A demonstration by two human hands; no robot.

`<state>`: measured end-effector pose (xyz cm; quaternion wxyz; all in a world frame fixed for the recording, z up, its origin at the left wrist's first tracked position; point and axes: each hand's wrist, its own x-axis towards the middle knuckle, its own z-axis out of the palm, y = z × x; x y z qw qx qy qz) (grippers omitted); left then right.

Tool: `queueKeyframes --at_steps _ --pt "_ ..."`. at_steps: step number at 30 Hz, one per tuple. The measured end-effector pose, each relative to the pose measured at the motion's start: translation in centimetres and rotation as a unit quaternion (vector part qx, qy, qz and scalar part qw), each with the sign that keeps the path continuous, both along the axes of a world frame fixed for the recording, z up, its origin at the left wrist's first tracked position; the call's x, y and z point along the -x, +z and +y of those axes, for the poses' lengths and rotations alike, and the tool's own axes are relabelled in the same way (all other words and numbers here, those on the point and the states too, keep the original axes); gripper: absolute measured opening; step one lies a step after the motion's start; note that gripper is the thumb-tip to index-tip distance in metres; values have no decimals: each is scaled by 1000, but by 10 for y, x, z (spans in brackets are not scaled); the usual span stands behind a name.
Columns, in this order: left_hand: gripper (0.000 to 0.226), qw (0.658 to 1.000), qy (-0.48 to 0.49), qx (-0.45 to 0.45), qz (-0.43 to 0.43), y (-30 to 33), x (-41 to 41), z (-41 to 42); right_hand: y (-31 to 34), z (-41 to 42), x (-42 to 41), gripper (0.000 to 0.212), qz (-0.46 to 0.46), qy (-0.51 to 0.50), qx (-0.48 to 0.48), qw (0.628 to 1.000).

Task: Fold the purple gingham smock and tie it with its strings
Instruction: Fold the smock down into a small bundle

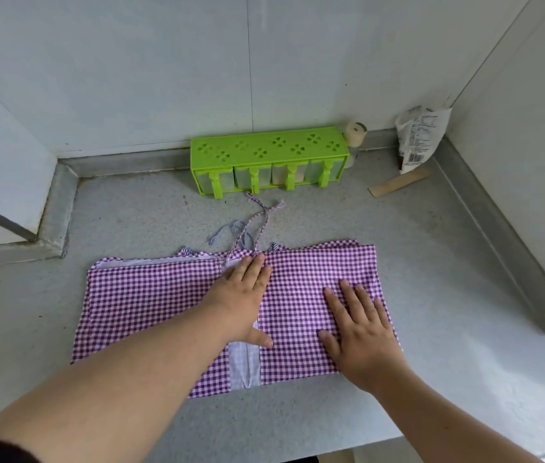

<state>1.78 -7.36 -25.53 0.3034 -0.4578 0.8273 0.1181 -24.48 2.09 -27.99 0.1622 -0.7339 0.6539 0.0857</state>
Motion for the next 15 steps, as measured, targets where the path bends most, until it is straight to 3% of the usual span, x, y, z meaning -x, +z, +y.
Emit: queueKeyframes --at_steps 5,9,12,15 --pt "115 994 4 55 91 12 -20 4 -1 0 2 80 15 -2 2 1000" --pt "91 982 71 103 143 25 -65 18 19 -8 -19 77 81 3 -40 996" --pt "87 974 130 114 147 29 -105 32 39 -15 -53 72 39 31 -2 999" --pt "90 967 171 131 134 32 -139 53 53 -17 -96 72 -17 138 6 990"
